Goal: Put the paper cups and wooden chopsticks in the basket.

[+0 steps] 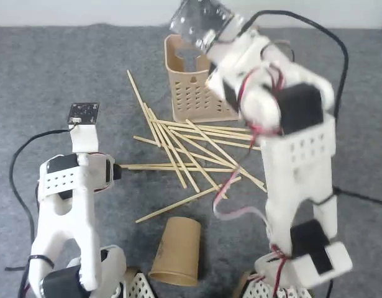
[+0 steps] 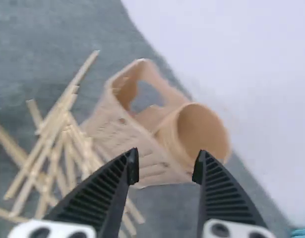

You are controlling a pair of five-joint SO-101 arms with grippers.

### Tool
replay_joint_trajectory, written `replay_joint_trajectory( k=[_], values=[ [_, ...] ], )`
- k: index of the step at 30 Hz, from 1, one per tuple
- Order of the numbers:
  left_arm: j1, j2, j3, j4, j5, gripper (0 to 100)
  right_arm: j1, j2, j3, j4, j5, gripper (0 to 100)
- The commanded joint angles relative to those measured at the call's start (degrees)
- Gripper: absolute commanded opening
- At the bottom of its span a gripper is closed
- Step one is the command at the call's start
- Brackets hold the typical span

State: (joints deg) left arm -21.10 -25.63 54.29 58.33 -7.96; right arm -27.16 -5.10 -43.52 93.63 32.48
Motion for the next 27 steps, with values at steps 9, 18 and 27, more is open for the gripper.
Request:
replay_joint_trajectory(
  k=[9, 18, 27],
  values=[
    [-11.4, -2.4, -4.5, -2.3, 4.3, 21, -17.6, -10.2, 17.8, 9.4, -12.1, 18.0],
    [-38.0, -1.8, -9.3, -9.5, 6.2, 21, -30.9, -20.9, 47.6, 8.7, -9.8, 18.0],
    [-52.6, -1.8, -9.6, -17.3, 6.0, 21, -40.0, -23.7, 71.2, -1.7, -14.2, 18.0]
  ],
)
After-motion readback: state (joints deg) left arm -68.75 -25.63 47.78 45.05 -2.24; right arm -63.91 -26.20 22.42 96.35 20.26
